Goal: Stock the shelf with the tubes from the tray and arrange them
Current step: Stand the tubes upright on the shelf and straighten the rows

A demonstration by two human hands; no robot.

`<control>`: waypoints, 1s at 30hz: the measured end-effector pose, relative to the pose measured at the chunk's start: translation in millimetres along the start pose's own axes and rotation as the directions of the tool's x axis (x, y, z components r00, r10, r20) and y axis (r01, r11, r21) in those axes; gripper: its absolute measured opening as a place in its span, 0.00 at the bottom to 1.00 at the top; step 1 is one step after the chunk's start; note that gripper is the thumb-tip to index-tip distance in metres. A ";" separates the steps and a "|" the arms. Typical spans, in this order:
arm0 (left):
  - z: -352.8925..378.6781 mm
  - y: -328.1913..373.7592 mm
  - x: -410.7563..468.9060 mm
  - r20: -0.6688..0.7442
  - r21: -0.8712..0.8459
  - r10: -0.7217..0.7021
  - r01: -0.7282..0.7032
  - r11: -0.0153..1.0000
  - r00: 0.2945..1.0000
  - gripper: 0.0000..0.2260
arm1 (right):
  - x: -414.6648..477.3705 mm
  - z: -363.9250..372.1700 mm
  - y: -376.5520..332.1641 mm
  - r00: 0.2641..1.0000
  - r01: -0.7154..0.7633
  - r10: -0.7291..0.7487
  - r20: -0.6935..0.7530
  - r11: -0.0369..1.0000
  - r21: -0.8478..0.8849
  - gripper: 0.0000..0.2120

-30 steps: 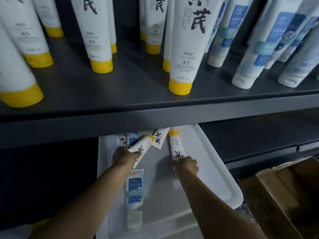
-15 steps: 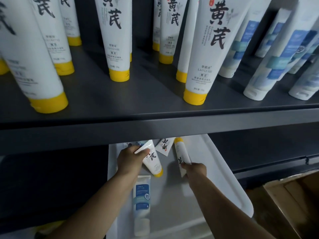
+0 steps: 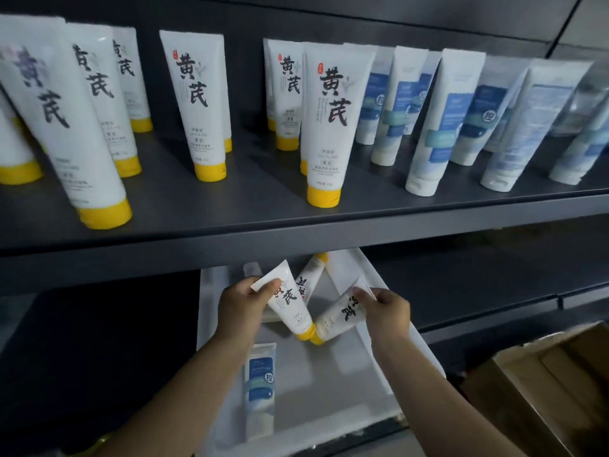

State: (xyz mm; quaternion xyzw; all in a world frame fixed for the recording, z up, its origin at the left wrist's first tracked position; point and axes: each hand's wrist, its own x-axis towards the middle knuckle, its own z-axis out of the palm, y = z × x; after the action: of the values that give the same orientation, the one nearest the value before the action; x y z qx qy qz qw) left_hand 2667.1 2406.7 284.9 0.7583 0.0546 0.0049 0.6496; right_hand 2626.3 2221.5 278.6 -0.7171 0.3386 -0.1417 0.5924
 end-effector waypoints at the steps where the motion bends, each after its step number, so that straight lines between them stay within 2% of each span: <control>1: 0.1 3.0 -5.7 -0.003 0.005 0.016 -0.016 1.000 1.000 0.09 | -3.3 -3.9 -2.7 0.999 0.037 -0.037 0.013 0.999 0.006 0.09; 5: 0.2 19.4 -35.2 -0.028 0.020 0.071 -0.070 0.997 0.997 0.11 | -15.3 -24.4 -11.1 0.983 0.162 -0.161 0.083 0.987 -0.005 0.07; 9: 2.5 35.7 -68.6 -0.065 0.077 0.156 -0.151 0.986 0.986 0.10 | -30.3 -54.9 -23.9 0.950 0.277 -0.276 0.148 0.961 0.020 0.12; 14: 5.1 67.6 -114.7 -0.057 0.124 0.277 -0.268 0.955 0.959 0.04 | -44.3 -96.3 -46.1 0.861 0.437 -0.429 0.272 0.899 0.032 0.11; 18: 1.7 103.1 -150.1 -0.022 0.270 0.396 -0.376 0.887 0.918 0.07 | -56.3 -125.0 -75.3 0.794 0.527 -0.502 0.344 0.849 0.021 0.08; 20: -1.7 125.2 -165.6 -0.001 0.334 0.450 -0.424 0.842 0.893 0.04 | -63.8 -137.9 -94.0 0.750 0.584 -0.540 0.381 0.812 0.001 0.09; 22: -6.6 147.7 -180.6 0.019 0.373 0.502 -0.472 0.799 0.865 0.07 | -72.4 -150.0 -116.0 0.692 0.656 -0.587 0.420 0.754 -0.029 0.11; 25: -19.0 182.5 -196.3 0.042 0.436 0.546 -0.507 0.743 0.837 0.01 | -88.2 -165.1 -153.5 0.584 0.769 -0.670 0.458 0.638 -0.047 0.11; 27: -31.1 207.2 -203.0 0.043 0.463 0.569 -0.521 0.717 0.821 0.05 | -100.0 -172.2 -179.5 0.512 0.829 -0.707 0.488 0.556 -0.064 0.11; 30: -52.4 244.8 -206.1 0.046 0.500 0.590 -0.530 0.685 0.806 0.07 | -115.4 -178.4 -216.3 0.442 0.868 -0.719 0.536 0.493 -0.056 0.12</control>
State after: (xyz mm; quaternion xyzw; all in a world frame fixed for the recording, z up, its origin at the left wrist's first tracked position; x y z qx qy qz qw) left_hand 2476.9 2403.1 547.5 0.8754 -0.1418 0.2343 0.3983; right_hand 2502.9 2177.3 552.0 -0.8883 -0.1713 -0.1811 0.3858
